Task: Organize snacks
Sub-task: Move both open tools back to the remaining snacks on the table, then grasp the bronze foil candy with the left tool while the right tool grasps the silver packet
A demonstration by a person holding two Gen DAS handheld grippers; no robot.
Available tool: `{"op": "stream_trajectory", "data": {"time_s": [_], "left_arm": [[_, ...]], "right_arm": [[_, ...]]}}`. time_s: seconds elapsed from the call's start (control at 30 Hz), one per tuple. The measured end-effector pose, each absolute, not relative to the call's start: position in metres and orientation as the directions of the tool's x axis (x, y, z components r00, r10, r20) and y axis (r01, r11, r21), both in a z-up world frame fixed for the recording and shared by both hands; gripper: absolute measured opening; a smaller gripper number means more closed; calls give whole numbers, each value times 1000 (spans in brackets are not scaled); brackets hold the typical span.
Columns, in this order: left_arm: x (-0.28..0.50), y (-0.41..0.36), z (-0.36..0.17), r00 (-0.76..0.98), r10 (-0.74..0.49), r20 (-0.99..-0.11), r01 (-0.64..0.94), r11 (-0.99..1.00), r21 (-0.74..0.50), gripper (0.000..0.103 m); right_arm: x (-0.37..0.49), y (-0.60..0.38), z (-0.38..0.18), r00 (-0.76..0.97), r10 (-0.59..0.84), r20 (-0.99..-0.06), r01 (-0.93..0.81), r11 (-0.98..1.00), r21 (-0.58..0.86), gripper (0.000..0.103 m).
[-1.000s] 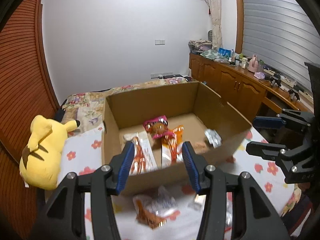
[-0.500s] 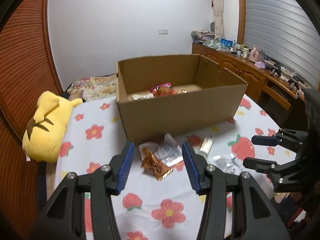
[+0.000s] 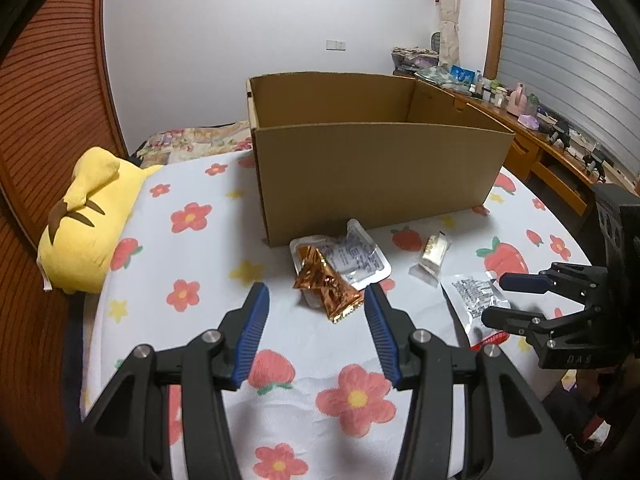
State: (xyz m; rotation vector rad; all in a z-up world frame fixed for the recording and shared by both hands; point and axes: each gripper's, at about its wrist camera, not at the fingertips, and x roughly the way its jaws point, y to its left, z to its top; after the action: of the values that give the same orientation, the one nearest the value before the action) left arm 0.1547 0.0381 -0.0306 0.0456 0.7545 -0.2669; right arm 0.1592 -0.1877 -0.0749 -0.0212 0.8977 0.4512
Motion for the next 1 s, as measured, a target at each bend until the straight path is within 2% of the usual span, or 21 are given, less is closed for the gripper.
{"op": "stream_trajectory", "data": {"time_s": [0.23, 0.43, 0.53, 0.63, 0.83, 1.0], "left_arm": [[159, 40, -38, 693, -224, -685, 244, 967, -69, 49], [166, 41, -42, 717, -211, -664, 221, 973, -69, 49], [175, 42, -47, 707, -232, -668, 214, 970, -111, 40], [186, 39, -54, 687, -247, -683, 211, 968, -137, 37], [205, 23, -67, 656, -229, -719, 203, 971, -124, 37], [216, 13, -75, 635, -192, -748, 178, 979, -100, 41]], "right_arm": [[175, -179, -83, 502, 390, -772, -389, 899, 200, 65], [174, -167, -85, 562, 316, -765, -414, 908, 71, 68], [172, -166, -86, 570, 309, -762, -415, 908, 58, 70], [171, -166, -86, 573, 306, -760, -418, 907, 50, 72], [169, -155, -91, 585, 255, -770, -430, 902, -28, 76], [171, -158, -90, 582, 267, -768, -430, 903, -12, 76]]}}
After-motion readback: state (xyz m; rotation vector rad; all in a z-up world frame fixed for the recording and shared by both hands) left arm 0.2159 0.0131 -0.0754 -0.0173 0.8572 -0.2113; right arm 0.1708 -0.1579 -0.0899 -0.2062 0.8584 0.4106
